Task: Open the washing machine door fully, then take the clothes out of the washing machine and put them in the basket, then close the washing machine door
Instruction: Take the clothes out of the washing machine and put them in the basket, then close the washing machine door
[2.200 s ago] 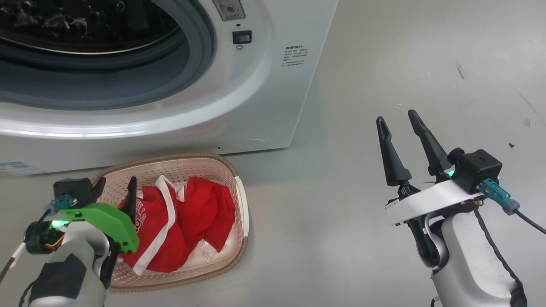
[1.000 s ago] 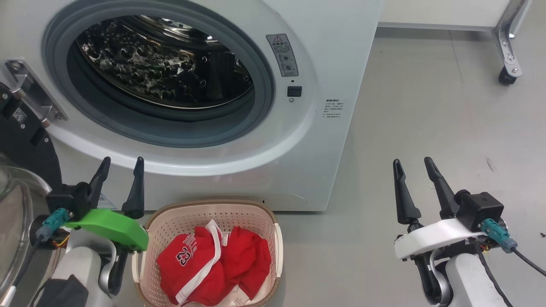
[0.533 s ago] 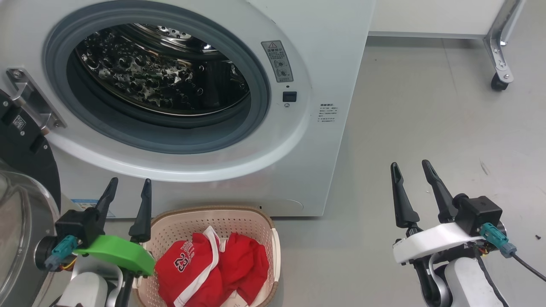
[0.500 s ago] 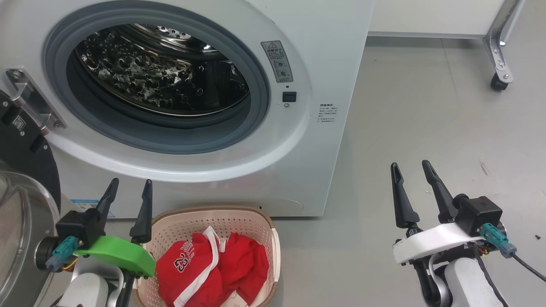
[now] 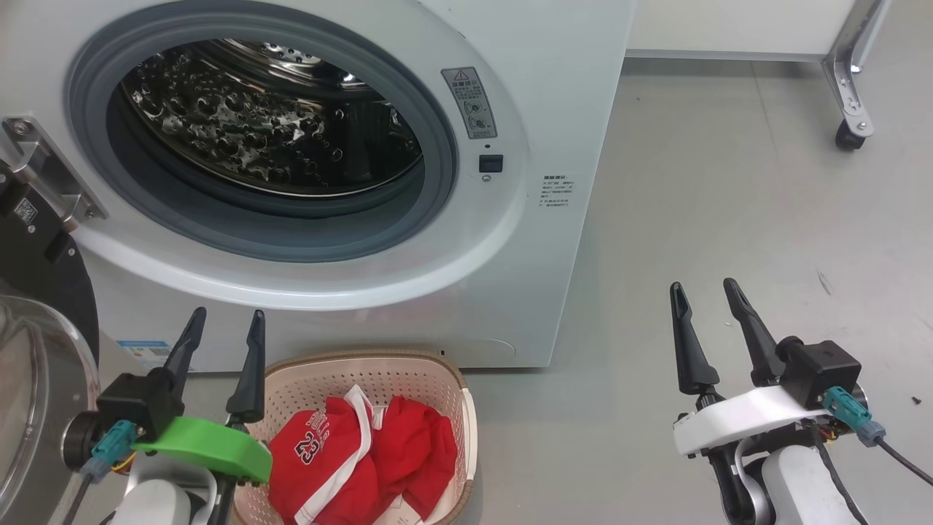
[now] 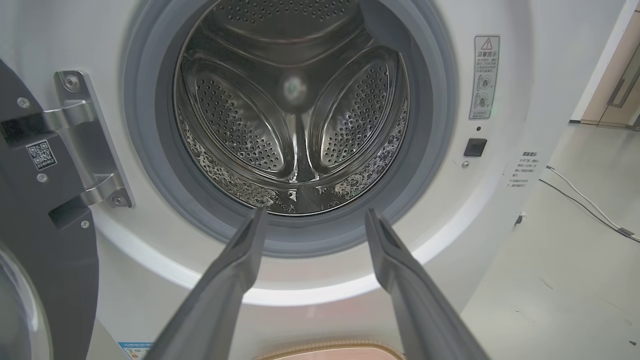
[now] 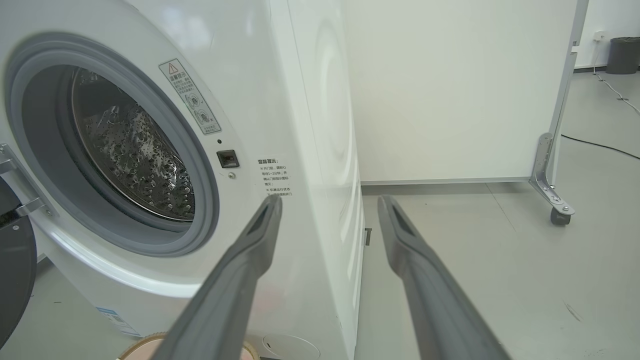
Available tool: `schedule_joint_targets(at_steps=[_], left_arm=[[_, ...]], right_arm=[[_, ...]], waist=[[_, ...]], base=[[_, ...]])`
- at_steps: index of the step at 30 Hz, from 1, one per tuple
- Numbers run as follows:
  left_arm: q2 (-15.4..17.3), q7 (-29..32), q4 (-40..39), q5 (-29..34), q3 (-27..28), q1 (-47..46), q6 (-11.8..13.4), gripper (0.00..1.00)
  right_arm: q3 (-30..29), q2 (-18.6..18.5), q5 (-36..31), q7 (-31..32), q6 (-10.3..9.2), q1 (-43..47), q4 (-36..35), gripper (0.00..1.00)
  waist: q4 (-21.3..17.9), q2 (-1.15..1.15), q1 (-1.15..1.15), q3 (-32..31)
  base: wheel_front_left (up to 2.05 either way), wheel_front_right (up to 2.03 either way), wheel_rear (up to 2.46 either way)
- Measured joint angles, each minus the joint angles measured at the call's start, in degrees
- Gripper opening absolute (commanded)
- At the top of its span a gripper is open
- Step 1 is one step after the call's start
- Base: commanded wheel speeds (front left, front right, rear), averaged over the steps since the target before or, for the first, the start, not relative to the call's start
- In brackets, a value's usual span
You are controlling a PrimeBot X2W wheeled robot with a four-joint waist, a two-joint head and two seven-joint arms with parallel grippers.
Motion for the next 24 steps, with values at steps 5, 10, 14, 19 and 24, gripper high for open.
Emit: schedule_joint_targets(at_steps=[5, 10, 14, 19, 24], left_arm=[[-0.7, 0.0, -1.4, 0.3, 0.1, 0.5, 0.0, 1.00], [-0.8, 0.0, -2.4, 1.0, 0.3, 1.4, 0.0, 1.00], [-0.9, 0.0, -2.9, 1.8, 0.5, 1.7, 0.0, 1.00], [-1.0, 0.0, -3.5, 1.9, 1.0, 2.0, 0.0, 1.00], [-1.1, 0.0, -4.2, 2.3, 1.3, 2.6, 0.0, 1.00]], right_arm=[[-0.1, 0.0, 0.0, 0.0, -0.01, 0.0, -0.2, 1.00], [-0.1, 0.0, 0.0, 0.0, -0.01, 0.0, -0.4, 1.00], [-0.1, 0.0, 0.0, 0.0, 0.00, 0.0, -0.4, 1.00], [-0.1, 0.1, 0.0, 0.0, 0.00, 0.0, -0.5, 1.00], [-0.1, 0.1, 0.0, 0.0, 0.00, 0.0, -0.6, 1.00]], waist=[[0.0, 0.00, 0.00, 0.2], [0.1, 0.00, 0.00, 0.5], [0.1, 0.00, 0.00, 0.6], [0.1, 0.00, 0.00, 0.8], [0.1, 0.00, 0.00, 0.8]], base=[[0.00, 0.00, 0.00], [0.00, 0.00, 0.00], [0.00, 0.00, 0.00], [0.00, 0.00, 0.00], [0.00, 0.00, 0.00]])
